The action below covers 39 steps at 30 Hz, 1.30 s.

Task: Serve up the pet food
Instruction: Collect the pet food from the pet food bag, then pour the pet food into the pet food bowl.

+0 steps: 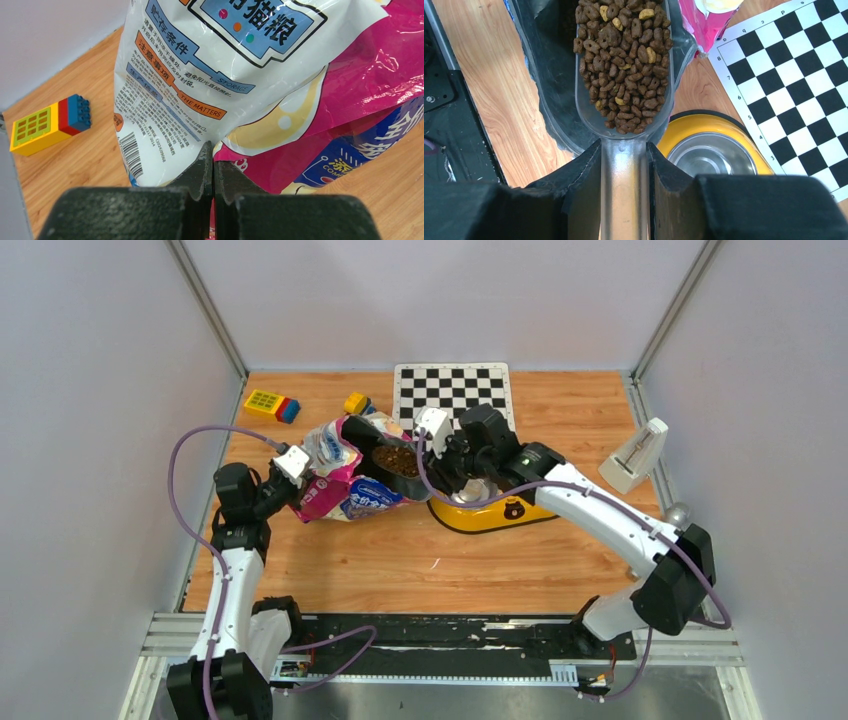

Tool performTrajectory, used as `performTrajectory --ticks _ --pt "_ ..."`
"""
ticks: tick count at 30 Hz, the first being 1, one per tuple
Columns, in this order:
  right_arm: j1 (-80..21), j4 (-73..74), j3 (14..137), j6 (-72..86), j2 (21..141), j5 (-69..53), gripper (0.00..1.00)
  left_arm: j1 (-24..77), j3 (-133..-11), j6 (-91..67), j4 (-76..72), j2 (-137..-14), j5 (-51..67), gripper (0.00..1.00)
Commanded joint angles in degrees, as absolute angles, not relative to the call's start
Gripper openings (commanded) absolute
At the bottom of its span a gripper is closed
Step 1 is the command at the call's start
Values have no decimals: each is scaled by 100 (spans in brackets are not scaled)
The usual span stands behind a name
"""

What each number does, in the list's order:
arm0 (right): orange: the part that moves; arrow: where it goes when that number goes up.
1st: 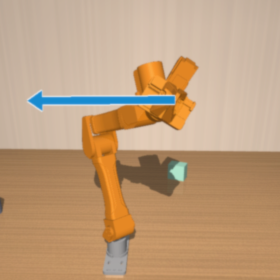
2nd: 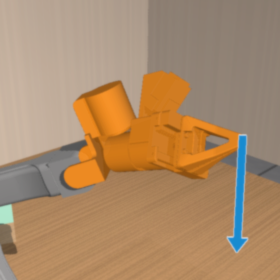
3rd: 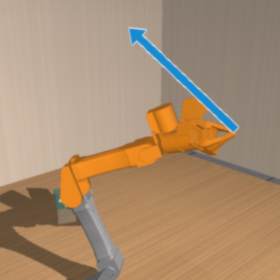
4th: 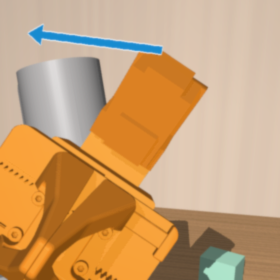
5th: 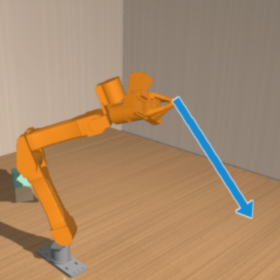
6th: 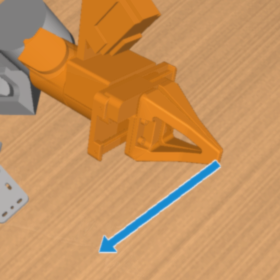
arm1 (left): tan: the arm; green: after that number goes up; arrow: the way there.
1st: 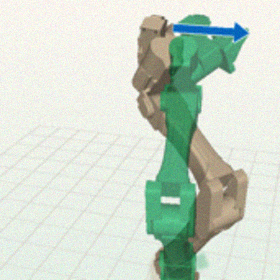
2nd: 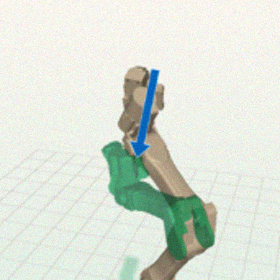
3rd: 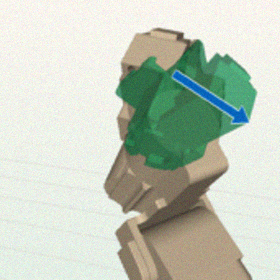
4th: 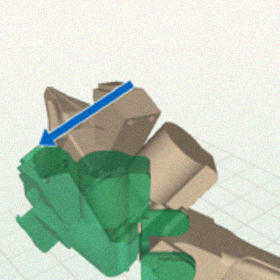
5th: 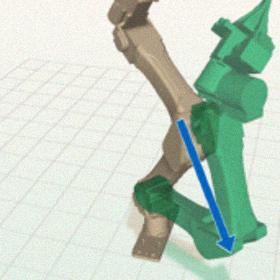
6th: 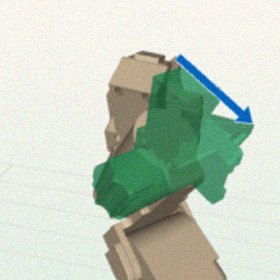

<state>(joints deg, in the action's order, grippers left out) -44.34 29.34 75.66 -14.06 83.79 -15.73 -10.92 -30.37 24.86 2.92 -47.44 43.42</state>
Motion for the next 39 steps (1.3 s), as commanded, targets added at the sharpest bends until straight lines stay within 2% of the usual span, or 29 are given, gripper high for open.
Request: performTrajectory --ticks 1,20,39 --pt "-4287 2573 7473 -1450 7850 -1878 0 -1117 -3119 2432 302 -4770 4319 0" --pt "-3932 3084 7168 -1777 6858 -2391 0 -1120 -3139 2430 299 -4792 4306 0" --pt "-2488 3355 6465 -2042 6269 -2758 0 -1125 -3159 2426 294 -4807 4318 0"
